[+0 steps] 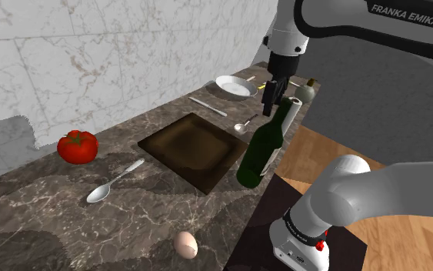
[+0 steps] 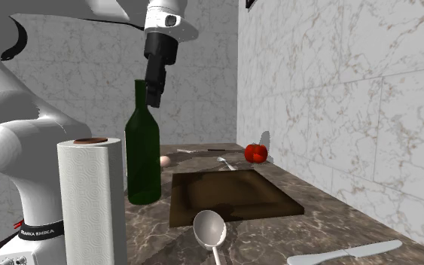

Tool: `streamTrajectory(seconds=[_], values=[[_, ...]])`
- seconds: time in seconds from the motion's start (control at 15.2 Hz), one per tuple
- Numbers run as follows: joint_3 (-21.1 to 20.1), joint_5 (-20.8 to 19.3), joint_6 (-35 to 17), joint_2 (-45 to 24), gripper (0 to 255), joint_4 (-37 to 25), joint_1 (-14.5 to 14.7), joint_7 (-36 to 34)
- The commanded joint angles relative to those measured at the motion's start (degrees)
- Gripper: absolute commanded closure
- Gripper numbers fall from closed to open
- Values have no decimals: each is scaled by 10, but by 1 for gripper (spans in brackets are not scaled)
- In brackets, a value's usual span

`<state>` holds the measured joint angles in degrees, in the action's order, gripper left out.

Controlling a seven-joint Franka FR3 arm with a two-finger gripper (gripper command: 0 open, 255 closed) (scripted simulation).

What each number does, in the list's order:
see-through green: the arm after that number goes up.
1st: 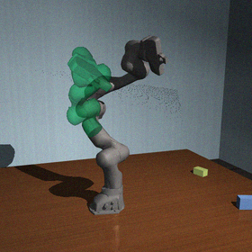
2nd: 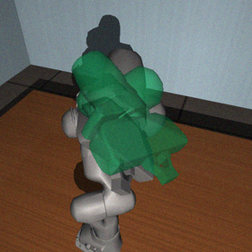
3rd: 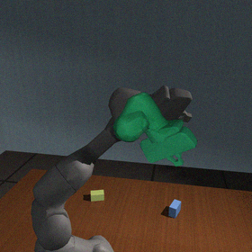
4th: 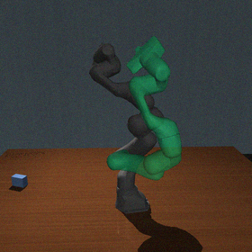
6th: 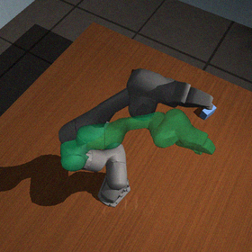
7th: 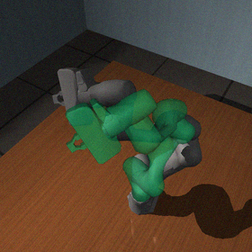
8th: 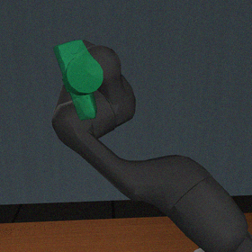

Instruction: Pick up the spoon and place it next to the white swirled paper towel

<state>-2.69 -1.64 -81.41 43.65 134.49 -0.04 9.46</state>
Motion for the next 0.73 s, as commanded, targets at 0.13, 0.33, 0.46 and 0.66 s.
streamTrajectory(seconds=[0.13, 0.33, 0.46, 0.66], values=[[-20, 18, -29, -7, 0, 14, 9, -21], [-50, 43, -74, -22, 0, 30, 22, -51], [-70, 59, -105, -36, 0, 37, 30, -71], [-102, 78, -153, -63, 0, 43, 42, -101]])
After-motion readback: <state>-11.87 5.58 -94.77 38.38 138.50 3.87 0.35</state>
